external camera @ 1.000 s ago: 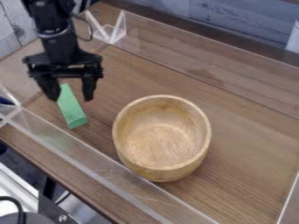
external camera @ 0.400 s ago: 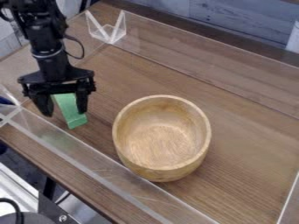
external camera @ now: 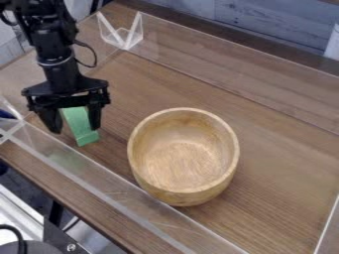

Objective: Remove the green block from inside the brown bowl and put it on the table

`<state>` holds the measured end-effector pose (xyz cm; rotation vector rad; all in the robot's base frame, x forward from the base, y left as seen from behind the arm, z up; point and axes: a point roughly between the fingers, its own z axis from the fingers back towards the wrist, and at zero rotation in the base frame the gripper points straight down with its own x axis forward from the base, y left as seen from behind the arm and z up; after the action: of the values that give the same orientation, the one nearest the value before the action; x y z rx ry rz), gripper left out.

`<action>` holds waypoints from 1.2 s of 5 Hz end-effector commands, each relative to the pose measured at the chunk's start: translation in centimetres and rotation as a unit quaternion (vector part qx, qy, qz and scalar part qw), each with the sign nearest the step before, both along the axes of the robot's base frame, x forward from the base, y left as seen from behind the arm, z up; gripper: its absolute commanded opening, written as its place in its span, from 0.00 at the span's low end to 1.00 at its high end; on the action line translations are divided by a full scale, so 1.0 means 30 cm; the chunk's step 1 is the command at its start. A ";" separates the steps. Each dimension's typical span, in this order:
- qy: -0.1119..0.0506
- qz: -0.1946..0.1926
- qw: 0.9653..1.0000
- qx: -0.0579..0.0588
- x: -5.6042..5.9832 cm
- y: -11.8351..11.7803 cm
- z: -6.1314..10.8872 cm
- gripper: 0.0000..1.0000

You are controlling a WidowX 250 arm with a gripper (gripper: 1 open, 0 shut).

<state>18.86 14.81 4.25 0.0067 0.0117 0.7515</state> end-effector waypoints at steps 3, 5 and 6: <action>-0.017 -0.004 1.000 0.001 0.047 0.009 0.042 1.00; -0.017 -0.006 1.000 -0.007 0.053 0.002 0.056 1.00; -0.017 -0.006 1.000 -0.011 0.056 0.000 0.059 1.00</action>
<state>19.47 14.17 4.81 -0.0412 0.0419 0.7455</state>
